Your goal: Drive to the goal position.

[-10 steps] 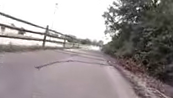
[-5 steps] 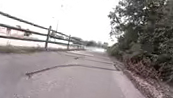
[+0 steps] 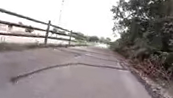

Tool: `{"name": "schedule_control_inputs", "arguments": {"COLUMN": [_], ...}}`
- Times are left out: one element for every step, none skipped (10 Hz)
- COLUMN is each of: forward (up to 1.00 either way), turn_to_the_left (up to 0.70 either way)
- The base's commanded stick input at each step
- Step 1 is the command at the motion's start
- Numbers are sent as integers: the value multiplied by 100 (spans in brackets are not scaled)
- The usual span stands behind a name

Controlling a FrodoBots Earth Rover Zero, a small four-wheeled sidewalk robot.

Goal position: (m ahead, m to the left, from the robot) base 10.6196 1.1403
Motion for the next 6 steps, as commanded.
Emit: {"name": "schedule_control_inputs", "arguments": {"forward": [100,100,100,100,100,100], "turn_to_the_left": [-10,-10,-10,-10,-10,-10]}}
